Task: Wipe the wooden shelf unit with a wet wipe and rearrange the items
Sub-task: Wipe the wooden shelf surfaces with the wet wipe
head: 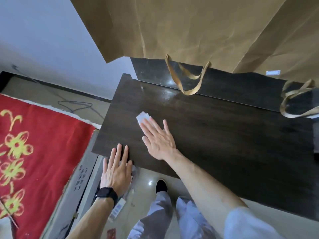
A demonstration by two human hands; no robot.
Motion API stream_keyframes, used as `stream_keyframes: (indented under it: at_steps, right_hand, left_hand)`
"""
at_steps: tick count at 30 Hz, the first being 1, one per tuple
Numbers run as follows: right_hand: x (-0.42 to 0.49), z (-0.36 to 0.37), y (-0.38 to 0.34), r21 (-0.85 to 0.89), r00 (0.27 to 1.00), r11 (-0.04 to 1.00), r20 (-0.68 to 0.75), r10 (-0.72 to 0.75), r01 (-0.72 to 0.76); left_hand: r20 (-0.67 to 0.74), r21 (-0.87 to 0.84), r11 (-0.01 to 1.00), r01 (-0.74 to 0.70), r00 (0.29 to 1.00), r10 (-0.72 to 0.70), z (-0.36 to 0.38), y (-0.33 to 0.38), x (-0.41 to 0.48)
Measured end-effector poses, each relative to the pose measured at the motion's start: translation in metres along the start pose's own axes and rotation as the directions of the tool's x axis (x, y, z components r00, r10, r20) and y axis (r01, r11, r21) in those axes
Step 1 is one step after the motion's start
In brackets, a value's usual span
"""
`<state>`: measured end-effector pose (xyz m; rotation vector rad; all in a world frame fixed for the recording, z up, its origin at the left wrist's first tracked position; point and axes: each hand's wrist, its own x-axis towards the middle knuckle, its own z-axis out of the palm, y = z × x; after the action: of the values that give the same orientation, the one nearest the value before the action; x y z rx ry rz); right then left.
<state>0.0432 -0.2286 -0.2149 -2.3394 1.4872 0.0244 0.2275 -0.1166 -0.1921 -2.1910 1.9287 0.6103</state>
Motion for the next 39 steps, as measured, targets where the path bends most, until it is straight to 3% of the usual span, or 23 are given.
stream_keyframes:
  at_steps: [2,4,7,10,12,14,17,20,22,24,27,29,32,37,39]
  right_hand:
    - [-0.002,-0.011,0.038,0.043,0.978,0.979,-0.054,0.200,-0.198]
    - [-0.026,-0.022,0.086,0.102,0.890,0.893,-0.090,0.446,-0.438]
    - [-0.103,-0.032,0.159,0.182,0.638,0.633,-0.041,0.769,-0.752]
    - [-0.200,-0.032,0.191,0.280,0.364,0.345,0.014,0.931,-0.896]
    - [-0.251,-0.023,0.177,0.315,0.292,0.259,0.061,0.955,-0.913]
    - [-0.283,-0.006,0.147,0.276,0.324,0.298,0.055,0.944,-0.914]
    - [-0.284,0.013,0.101,0.177,0.527,0.516,0.020,0.850,-0.838]
    - [-0.251,0.015,0.088,0.084,0.790,0.789,-0.021,0.613,-0.609]
    - [-0.244,0.004,0.110,0.055,0.860,0.861,-0.048,0.508,-0.505]
    - [-0.254,-0.003,0.153,0.082,0.808,0.810,-0.068,0.585,-0.580]
    - [-0.298,-0.010,0.233,0.153,0.554,0.556,-0.060,0.830,-0.817]
    - [-0.336,-0.013,0.265,0.228,0.434,0.437,-0.065,0.898,-0.870]
    - [-0.375,0.000,0.256,0.304,0.407,0.419,-0.105,0.907,-0.855]
    - [-0.396,0.021,0.215,0.337,0.468,0.483,-0.130,0.874,-0.809]
    - [-0.394,0.018,0.230,0.383,0.451,0.476,-0.160,0.878,-0.791]
  left_hand:
    - [-0.019,-0.014,0.999,-0.030,0.999,0.030,0.001,0.006,0.003]
    - [-0.018,-0.011,0.996,-0.091,0.996,0.091,0.002,0.017,0.006]
    - [-0.003,-0.007,0.979,-0.206,0.979,0.206,0.004,0.048,0.011]
    - [0.018,0.000,0.949,-0.314,0.949,0.314,0.012,0.085,0.017]
    - [0.022,0.019,0.920,-0.391,0.920,0.390,0.021,0.108,0.020]
    - [0.019,0.025,0.897,-0.442,0.897,0.441,0.033,0.134,0.019]
    - [0.016,0.034,0.857,-0.514,0.858,0.513,0.047,0.170,0.008]
    - [0.036,0.068,0.829,-0.555,0.832,0.554,0.055,0.191,-0.004]
    - [0.028,0.092,0.837,-0.540,0.841,0.540,0.061,0.198,-0.009]
    - [0.022,0.102,0.844,-0.527,0.849,0.527,0.063,0.204,-0.013]
    - [0.032,0.141,0.835,-0.532,0.845,0.533,0.071,0.219,-0.022]
    - [0.047,0.145,0.838,-0.527,0.849,0.526,0.076,0.237,-0.030]
    - [0.075,0.149,0.811,-0.566,0.824,0.561,0.087,0.283,-0.046]
    - [0.111,0.131,0.738,-0.662,0.750,0.652,0.110,0.380,-0.073]
    - [0.100,0.125,0.740,-0.661,0.750,0.654,0.119,0.414,-0.082]
